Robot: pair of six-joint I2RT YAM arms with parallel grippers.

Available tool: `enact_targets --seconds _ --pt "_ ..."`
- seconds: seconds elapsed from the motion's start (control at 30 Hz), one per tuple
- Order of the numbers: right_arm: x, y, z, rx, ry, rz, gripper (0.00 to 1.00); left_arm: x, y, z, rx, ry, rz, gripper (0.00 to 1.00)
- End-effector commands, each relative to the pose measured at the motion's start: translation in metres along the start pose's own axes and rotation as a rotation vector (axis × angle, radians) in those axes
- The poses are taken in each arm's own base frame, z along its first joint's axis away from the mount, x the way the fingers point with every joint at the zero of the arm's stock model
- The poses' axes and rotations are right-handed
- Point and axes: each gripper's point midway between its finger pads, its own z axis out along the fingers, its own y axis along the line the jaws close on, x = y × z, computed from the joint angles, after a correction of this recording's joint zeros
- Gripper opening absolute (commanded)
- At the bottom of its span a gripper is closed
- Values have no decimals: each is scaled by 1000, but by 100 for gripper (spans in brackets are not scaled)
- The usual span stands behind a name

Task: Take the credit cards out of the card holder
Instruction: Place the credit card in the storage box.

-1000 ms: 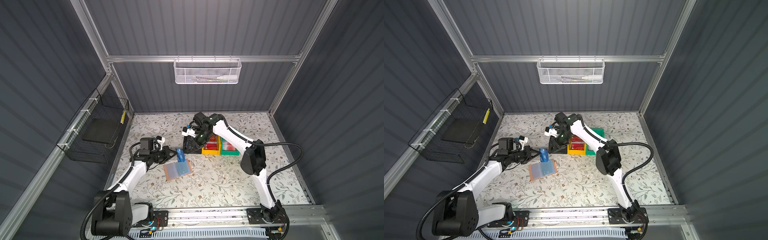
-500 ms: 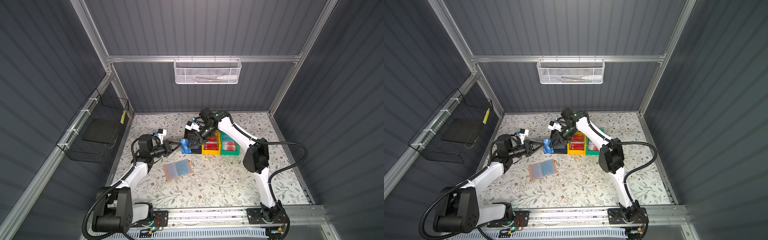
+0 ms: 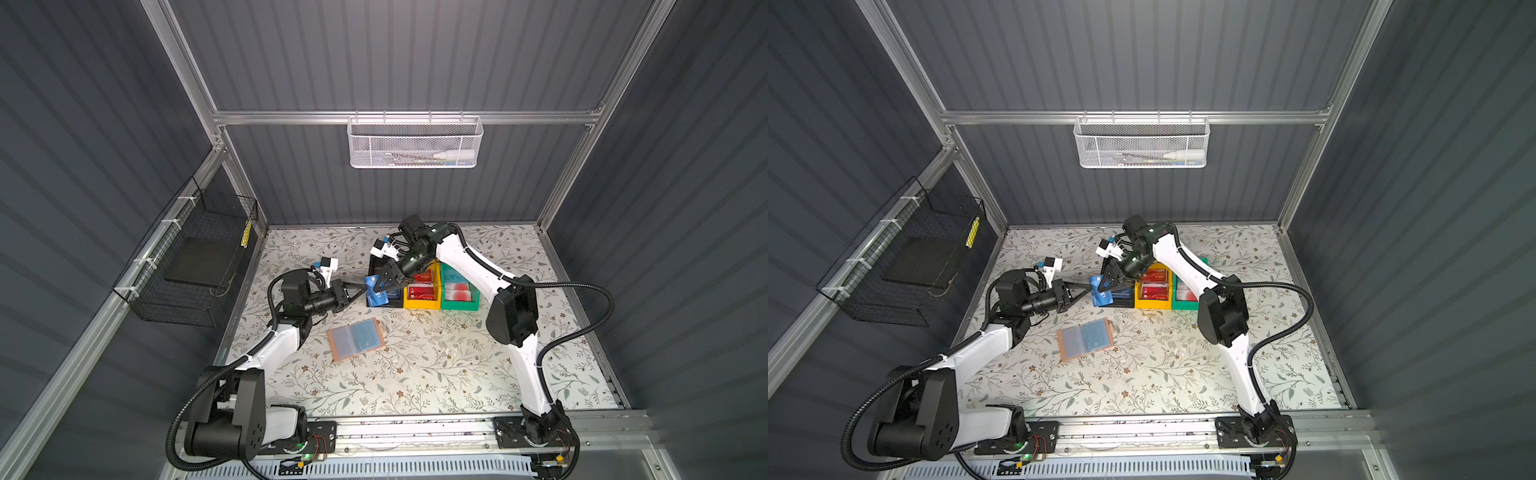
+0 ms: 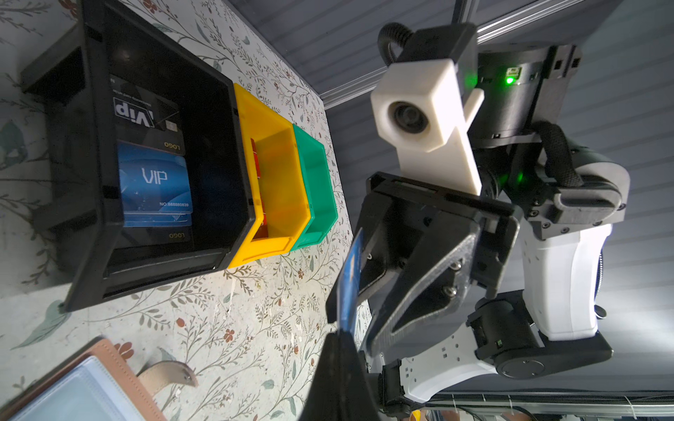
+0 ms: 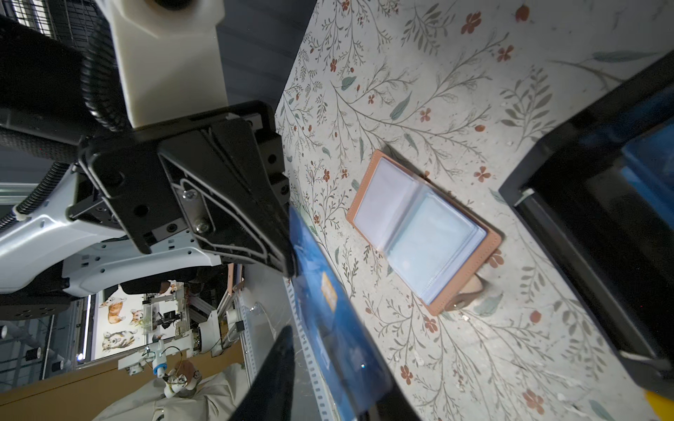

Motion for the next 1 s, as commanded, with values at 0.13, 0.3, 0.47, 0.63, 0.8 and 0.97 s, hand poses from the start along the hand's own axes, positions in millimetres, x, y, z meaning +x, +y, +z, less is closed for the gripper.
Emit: enact_targets --seconds 0.13,0.3,0.47,0.63,0.8,0.97 --pt "3 8 0 -39 8 -28 10 28 47 -6 -239 94 -57 17" --pt "11 8 -3 -26 47 -24 0 36 56 -11 -286 111 -64 20" --pt "15 6 -6 15 58 -30 0 38 53 -12 -280 112 -61 20" --pt "15 -14 -16 190 78 -84 0 42 58 -18 -334 123 -53 21" --pt "12 -46 -28 398 119 -137 0 43 63 -18 -349 130 -63 21" --pt "15 -68 -33 501 174 -236 0 44 68 -18 -367 135 -73 21"
